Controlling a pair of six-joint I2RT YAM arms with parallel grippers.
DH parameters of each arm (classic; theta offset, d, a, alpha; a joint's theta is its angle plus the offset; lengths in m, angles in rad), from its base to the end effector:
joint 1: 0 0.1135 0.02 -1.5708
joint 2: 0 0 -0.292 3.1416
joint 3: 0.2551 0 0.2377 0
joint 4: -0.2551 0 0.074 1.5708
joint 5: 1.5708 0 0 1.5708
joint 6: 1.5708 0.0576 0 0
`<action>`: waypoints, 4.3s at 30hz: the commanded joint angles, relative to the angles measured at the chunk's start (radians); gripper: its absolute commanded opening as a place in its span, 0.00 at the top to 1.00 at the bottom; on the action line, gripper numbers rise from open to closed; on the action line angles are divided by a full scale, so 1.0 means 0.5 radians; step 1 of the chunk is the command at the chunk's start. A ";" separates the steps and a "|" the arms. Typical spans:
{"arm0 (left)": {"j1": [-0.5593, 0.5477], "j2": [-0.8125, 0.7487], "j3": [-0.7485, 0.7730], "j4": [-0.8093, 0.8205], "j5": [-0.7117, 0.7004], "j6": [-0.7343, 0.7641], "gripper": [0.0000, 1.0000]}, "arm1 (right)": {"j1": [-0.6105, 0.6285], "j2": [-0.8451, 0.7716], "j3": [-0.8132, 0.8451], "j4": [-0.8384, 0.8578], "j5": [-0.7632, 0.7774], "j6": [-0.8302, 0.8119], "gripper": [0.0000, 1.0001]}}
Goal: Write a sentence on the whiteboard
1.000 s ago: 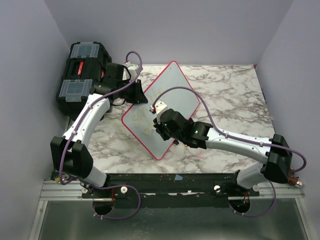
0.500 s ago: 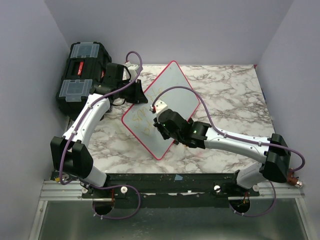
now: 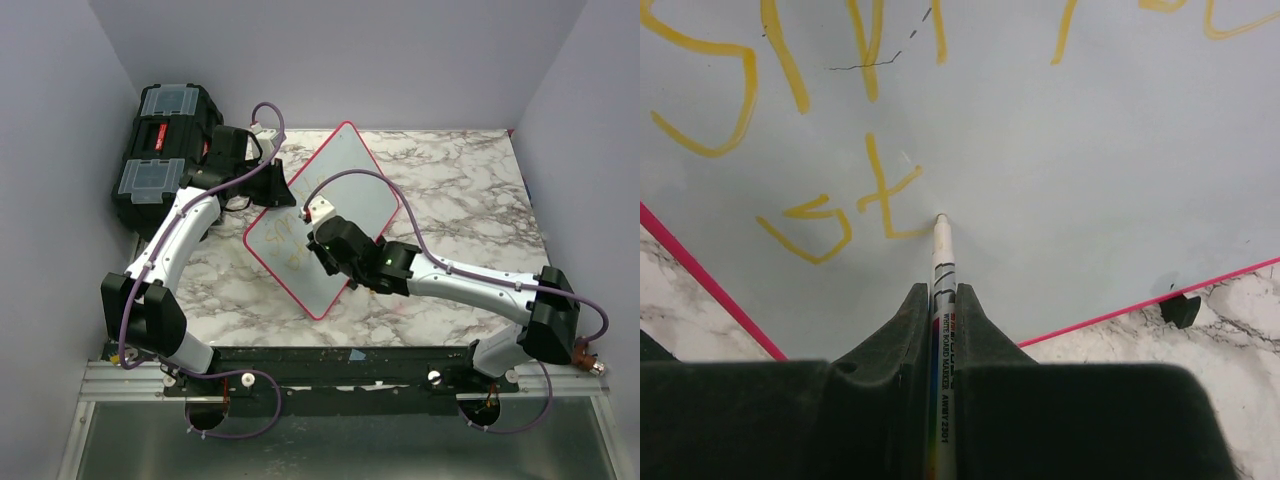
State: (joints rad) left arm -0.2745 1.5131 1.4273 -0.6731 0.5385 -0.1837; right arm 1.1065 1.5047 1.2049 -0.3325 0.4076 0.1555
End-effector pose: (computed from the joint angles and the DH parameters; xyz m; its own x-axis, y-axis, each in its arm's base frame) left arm 0.3068 -0.1171 0.3601 -0.7592 0.0509 -0.6489 0.4600 0.7473 -0.4795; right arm 0.1729 0.2943 0.3193 -0.3664 -0.4141 -0.8332 -0.6285 0.7705 -0.1065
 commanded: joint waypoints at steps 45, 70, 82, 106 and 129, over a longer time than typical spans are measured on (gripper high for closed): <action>-0.023 0.034 0.007 -0.050 -0.175 0.180 1.00 | -0.209 -0.041 -0.029 0.217 -0.207 0.134 0.99; -0.025 0.077 0.035 -0.044 -0.163 0.171 1.00 | -0.211 0.022 -0.011 0.147 -0.517 0.069 0.99; -0.024 0.099 0.053 -0.041 -0.158 0.174 1.00 | -0.210 0.047 -0.014 0.076 -0.553 0.078 0.99; -0.021 0.137 0.091 -0.044 -0.153 0.172 1.00 | -0.211 0.112 0.023 -0.057 -0.382 0.095 0.99; -0.022 0.094 0.043 -0.034 -0.160 0.180 1.00 | -0.215 0.202 0.181 -0.001 -0.164 0.053 0.99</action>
State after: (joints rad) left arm -0.2676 1.5646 1.4624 -0.6601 0.5461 -0.1799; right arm 1.0023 1.5440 1.2755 -0.3943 0.2871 0.1898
